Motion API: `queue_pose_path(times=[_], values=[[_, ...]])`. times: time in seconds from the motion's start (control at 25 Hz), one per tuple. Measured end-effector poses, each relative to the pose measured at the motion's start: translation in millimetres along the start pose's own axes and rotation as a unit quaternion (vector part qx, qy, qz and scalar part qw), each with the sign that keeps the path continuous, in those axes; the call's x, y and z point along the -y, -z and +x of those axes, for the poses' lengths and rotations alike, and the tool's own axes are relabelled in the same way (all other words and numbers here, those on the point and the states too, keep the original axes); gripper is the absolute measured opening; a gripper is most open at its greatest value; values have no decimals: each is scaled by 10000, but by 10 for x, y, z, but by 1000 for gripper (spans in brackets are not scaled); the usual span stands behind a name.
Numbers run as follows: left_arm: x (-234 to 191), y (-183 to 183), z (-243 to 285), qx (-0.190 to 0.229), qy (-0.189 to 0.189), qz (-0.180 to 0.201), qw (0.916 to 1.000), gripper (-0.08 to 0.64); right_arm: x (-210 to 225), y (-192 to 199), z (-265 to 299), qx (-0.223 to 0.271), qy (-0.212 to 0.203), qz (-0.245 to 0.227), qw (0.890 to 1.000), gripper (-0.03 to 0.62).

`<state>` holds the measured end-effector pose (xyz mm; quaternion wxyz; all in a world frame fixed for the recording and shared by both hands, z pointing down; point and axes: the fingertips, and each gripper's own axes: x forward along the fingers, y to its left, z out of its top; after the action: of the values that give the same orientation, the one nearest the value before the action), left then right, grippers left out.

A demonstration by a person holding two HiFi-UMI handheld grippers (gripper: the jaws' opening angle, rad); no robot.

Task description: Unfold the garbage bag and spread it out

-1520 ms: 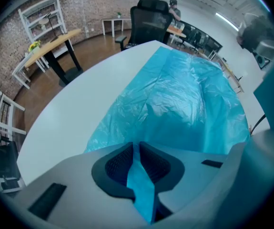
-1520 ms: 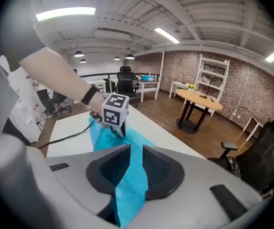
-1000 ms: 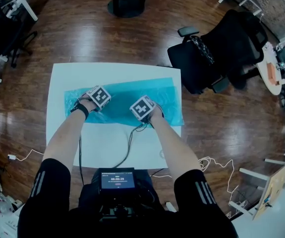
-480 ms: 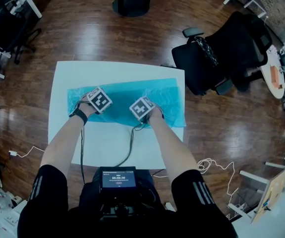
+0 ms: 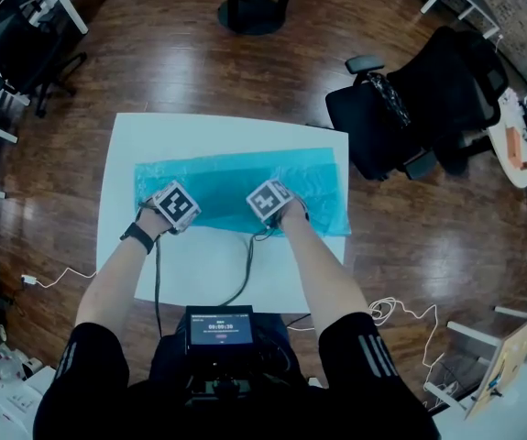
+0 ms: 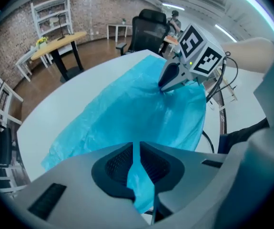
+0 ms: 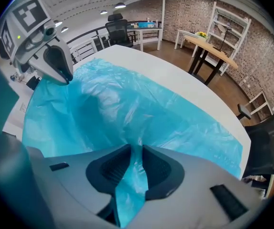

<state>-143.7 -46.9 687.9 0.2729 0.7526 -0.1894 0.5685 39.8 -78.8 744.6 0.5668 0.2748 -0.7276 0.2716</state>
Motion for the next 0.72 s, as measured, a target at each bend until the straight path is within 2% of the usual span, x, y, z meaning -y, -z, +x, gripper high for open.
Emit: queue_pose_path(times=[0.12,0.36,0.48,0.56,0.72], values=[[147,214,16,-131,130,-116,9998,51,-12,-1,26,37,-58,79,9999,112],[235,478,99,-193,-51,-169,9997,51,36,-85,10,212,7,73,9997,117],[470,614,212,-200,415,-528,9975,52,38,-94,-9,257,32,60,9996,118],[538,636,263,-102,517,-672,9963,52,26,-85,-3,258,10,64,9996,118],[503,695,344,35,233,-786,9966,52,-7,14,41,135,-56,75,9999,118]])
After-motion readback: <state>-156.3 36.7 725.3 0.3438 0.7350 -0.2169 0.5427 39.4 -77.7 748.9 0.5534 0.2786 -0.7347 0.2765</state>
